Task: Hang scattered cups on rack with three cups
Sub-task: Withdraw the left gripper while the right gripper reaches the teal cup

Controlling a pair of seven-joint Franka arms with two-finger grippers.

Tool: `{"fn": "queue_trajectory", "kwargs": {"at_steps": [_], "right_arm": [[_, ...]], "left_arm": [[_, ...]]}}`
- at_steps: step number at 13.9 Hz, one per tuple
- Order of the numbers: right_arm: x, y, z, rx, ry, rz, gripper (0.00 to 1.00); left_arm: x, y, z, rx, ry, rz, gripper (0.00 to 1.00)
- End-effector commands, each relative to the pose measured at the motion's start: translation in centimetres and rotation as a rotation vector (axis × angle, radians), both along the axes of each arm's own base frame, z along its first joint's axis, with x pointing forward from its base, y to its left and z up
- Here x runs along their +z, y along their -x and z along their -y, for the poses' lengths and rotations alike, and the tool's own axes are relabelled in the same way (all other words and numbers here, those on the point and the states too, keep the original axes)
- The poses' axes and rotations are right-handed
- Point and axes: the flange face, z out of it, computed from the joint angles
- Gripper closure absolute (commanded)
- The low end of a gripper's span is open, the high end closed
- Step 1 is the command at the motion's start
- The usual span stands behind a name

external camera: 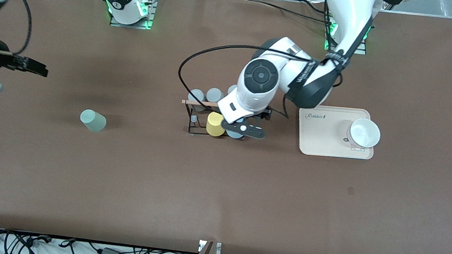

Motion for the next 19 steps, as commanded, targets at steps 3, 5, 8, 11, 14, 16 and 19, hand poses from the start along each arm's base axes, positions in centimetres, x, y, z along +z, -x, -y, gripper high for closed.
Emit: {"fn": "queue_trajectory", "kwargs": {"at_steps": [3,5,8,11,14,16,19], "right_arm": [[-6.1,0.2,-1.5,0.037,-0.008,0.088,0.00],[-10.1,1.2,-1.7,0.048,-0.005,0.155,0.00],[-14.1,2.1,-1.8,0.058,-0.003,0.240,0.00],[-19.1,3.2,-1.8,0.074,-0.007,0.337,0.00],[-23.2,3.0,-1.5,0.136,-0.013,0.331,0.00],[-24.7,3.0,-0.5,0.185,-0.014,0.323,0.00],[-25.7,2.9,-0.3,0.187,-0.015,0.325,0.00]], "left_arm": [[5.9,-5.0,-12.0,0.134,-0.077,0.086,0.00],[7.0,-6.9,-16.8,0.208,-0.076,0.099,0.00],[9.2,-8.7,-23.7,0.308,-0.065,0.118,0.00],[11.5,-8.2,-27.7,0.248,-0.070,0.101,0.00],[13.4,-7.1,-33.5,0.227,-0.086,0.124,0.00],[15.3,-6.6,-38.2,0.196,-0.079,0.144,0.00],[17.5,-4.3,-42.2,0.196,-0.039,0.156,0.00]]}}
